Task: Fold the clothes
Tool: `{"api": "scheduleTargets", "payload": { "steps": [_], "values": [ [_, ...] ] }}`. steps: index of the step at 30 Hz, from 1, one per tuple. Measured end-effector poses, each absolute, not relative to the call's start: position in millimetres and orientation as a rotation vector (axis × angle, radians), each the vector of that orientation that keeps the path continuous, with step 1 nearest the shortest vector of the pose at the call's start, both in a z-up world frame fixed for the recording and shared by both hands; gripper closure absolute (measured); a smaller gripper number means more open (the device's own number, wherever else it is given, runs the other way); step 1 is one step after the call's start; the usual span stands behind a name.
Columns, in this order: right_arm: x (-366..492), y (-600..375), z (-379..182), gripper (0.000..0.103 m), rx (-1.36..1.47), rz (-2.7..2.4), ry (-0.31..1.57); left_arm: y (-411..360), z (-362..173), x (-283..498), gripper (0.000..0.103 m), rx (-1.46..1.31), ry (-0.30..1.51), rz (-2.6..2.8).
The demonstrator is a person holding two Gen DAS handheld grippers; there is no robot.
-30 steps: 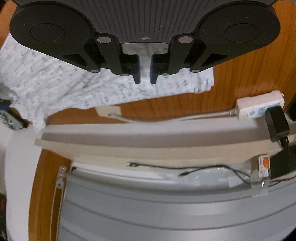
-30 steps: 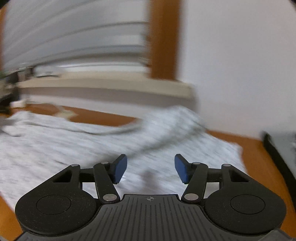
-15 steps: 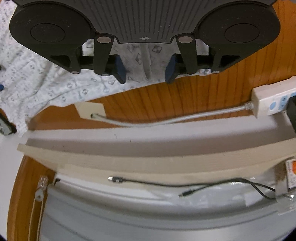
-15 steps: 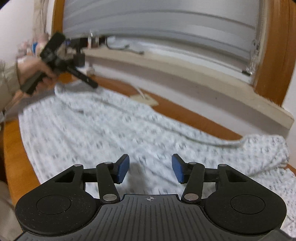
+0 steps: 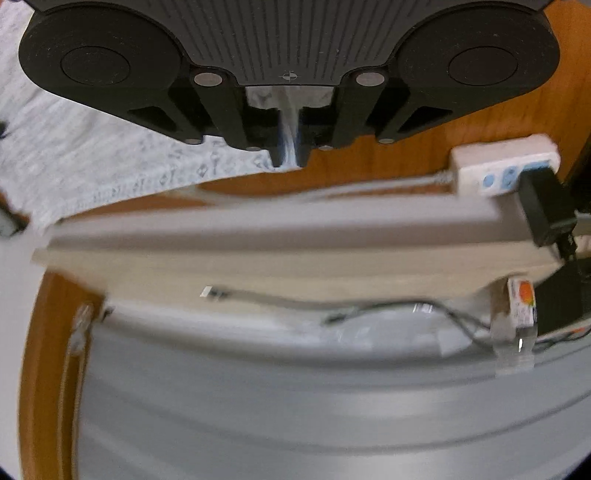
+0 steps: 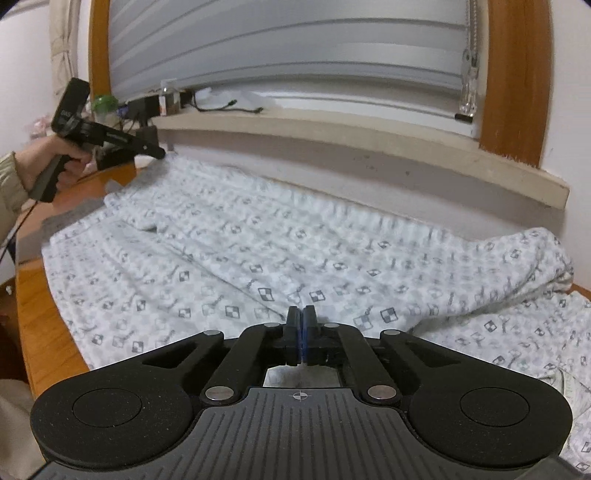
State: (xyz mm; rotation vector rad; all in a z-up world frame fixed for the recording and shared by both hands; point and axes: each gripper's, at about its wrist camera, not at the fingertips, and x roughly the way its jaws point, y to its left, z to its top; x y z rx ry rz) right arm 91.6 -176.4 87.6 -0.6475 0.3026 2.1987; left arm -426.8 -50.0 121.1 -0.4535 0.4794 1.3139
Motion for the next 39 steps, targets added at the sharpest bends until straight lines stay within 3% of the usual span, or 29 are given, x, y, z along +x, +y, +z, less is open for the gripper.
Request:
{"api": "scheduleTargets", "payload": {
  "steps": [3, 5, 7, 9, 12, 19, 25, 27, 30, 31, 32, 33, 39],
  "values": [
    [97, -175, 91, 0.093, -0.613, 2.204, 0.327, -48, 116, -426, 0.087, -0.464, 0.477, 1.316],
    [103, -174, 96, 0.069, -0.576, 2.202, 0.345, -51, 116, -423, 0.056, -0.451, 0.469, 1.311],
    [110, -173, 101, 0.057, -0.548, 2.178, 0.331, -54, 116, -417, 0.050, -0.430, 0.475, 1.296],
    [118, -168, 103, 0.056, -0.527, 2.118, 0.328, -56, 117, -411, 0.050, -0.420, 0.471, 1.271],
    [131, -154, 105, 0.056, -0.501, 2.023, 0.367, -59, 122, -397, 0.034, -0.401, 0.449, 1.224],
    [153, -92, 108, 0.047, -0.529, 1.802, 0.408, -40, 125, -326, 0.027, -0.342, 0.474, 1.056],
    [172, -39, 110, 0.048, -0.517, 1.671, 0.477, -18, 115, -264, 0.025, -0.296, 0.509, 0.924],
    [177, -26, 107, 0.056, -0.508, 1.669, 0.534, -12, 107, -255, 0.025, -0.293, 0.513, 0.902],
    [179, -16, 99, 0.056, -0.514, 1.641, 0.557, -4, 95, -249, 0.025, -0.311, 0.500, 0.864],
    [180, -16, 97, 0.062, -0.513, 1.645, 0.562, -3, 91, -249, 0.025, -0.323, 0.491, 0.851],
    [181, -15, 96, 0.084, -0.513, 1.647, 0.566, -1, 87, -251, 0.025, -0.332, 0.483, 0.838],
    [183, -17, 96, 0.097, -0.512, 1.647, 0.569, 0, 83, -253, 0.025, -0.337, 0.479, 0.828],
    [219, -71, 122, 0.100, -0.277, 1.638, 0.620, 4, 74, -261, 0.025, -0.364, 0.435, 0.769]
  ]
}}
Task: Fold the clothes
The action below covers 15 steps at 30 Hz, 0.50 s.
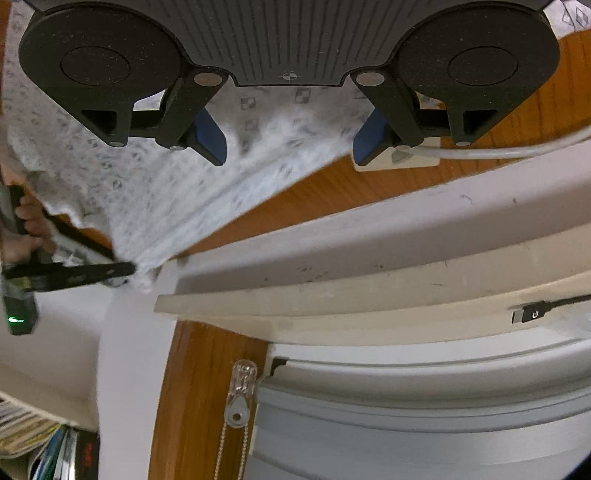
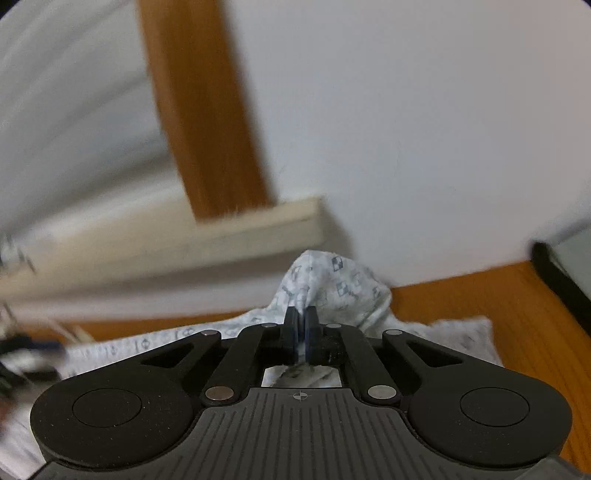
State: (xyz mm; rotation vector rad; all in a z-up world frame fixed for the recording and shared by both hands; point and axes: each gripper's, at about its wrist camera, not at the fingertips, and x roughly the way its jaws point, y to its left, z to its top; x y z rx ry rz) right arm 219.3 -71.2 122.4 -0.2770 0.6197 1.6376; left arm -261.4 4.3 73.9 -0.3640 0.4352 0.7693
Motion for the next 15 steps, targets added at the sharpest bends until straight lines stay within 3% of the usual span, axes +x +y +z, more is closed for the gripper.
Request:
{"api": "scheduleTargets", "payload": {
  "steps": [4, 7, 8, 15],
  "values": [
    [234, -79, 108, 0.092, -0.309, 1.542, 0.684, 6, 70, -260, 0.024, -0.369, 0.449, 0.744],
    [247, -74, 97, 0.065, -0.307, 1.467, 0.718, 7, 70, -261, 0.024, -0.383, 0.451, 0.738],
    [250, -73, 99, 0.060, -0.277, 1.473, 0.720, 8, 70, -262, 0.024, -0.387, 0.447, 0.739],
    [227, -42, 103, 0.052, -0.318, 1.518, 0.720, 8, 70, -260, 0.023, -0.386, 0.446, 0.744]
  ]
}}
